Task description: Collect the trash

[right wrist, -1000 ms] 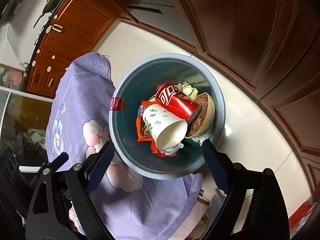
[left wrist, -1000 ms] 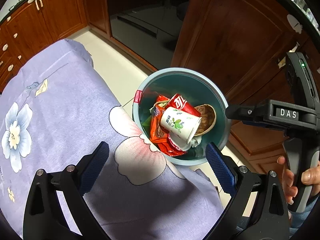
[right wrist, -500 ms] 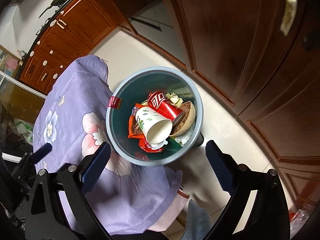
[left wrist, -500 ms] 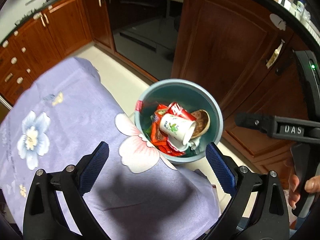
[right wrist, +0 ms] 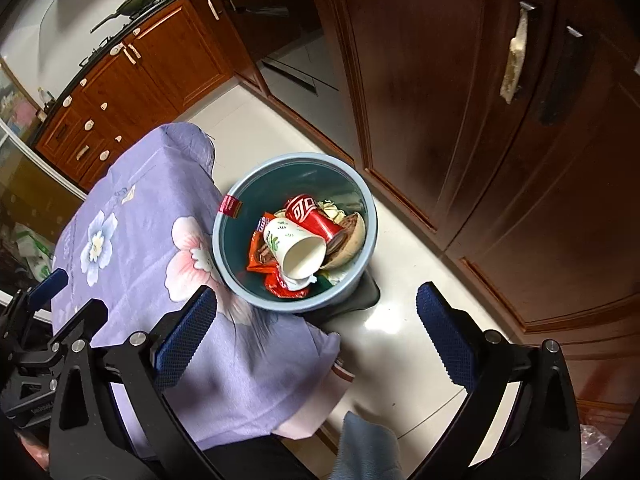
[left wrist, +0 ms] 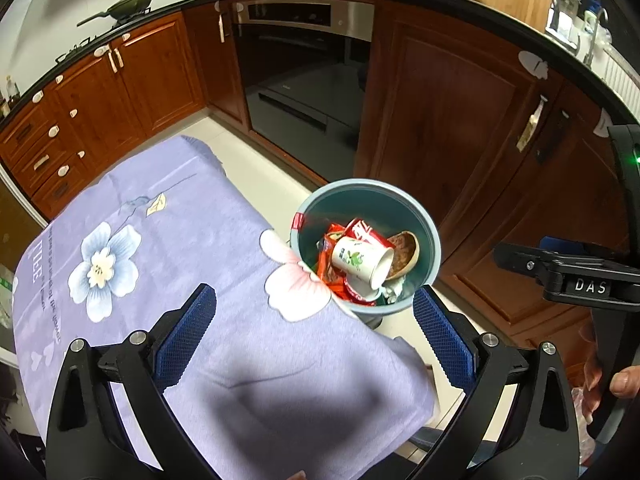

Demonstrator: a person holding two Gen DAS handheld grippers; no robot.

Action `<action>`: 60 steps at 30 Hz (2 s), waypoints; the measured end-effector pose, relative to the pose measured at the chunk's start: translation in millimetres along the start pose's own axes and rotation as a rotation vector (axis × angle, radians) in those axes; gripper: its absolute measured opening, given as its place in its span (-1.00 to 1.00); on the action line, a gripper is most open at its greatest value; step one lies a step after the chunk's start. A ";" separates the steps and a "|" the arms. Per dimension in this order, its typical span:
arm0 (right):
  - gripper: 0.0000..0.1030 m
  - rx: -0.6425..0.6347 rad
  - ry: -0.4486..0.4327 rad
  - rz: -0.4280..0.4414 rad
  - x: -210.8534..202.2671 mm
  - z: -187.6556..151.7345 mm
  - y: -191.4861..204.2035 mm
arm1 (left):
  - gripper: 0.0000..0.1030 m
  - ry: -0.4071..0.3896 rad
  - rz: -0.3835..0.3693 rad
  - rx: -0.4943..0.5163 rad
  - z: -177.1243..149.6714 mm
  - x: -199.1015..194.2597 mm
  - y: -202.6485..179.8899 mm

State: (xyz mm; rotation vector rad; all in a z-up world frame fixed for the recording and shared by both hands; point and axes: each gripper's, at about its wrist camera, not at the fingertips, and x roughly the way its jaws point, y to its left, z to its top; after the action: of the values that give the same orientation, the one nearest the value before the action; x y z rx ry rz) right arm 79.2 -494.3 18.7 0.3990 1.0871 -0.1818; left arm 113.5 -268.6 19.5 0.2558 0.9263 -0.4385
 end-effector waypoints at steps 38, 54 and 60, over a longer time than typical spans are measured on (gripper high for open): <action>0.87 -0.085 0.120 -0.095 44.4 -35.4 30.1 | 0.92 0.081 0.032 -0.121 -53.5 23.0 47.2; 0.87 -0.068 0.151 -0.094 57.4 -33.4 24.2 | 0.92 0.111 0.034 -0.103 -53.6 34.8 41.0; 0.87 -0.058 0.165 -0.090 63.3 -32.0 21.2 | 0.92 0.121 0.043 -0.094 -53.3 40.6 39.5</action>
State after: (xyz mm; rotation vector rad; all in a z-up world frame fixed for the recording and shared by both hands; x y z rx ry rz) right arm 89.0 -458.9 -45.5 0.3172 1.2708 -0.1994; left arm 115.3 -223.0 -43.4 0.2183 1.0555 -0.3420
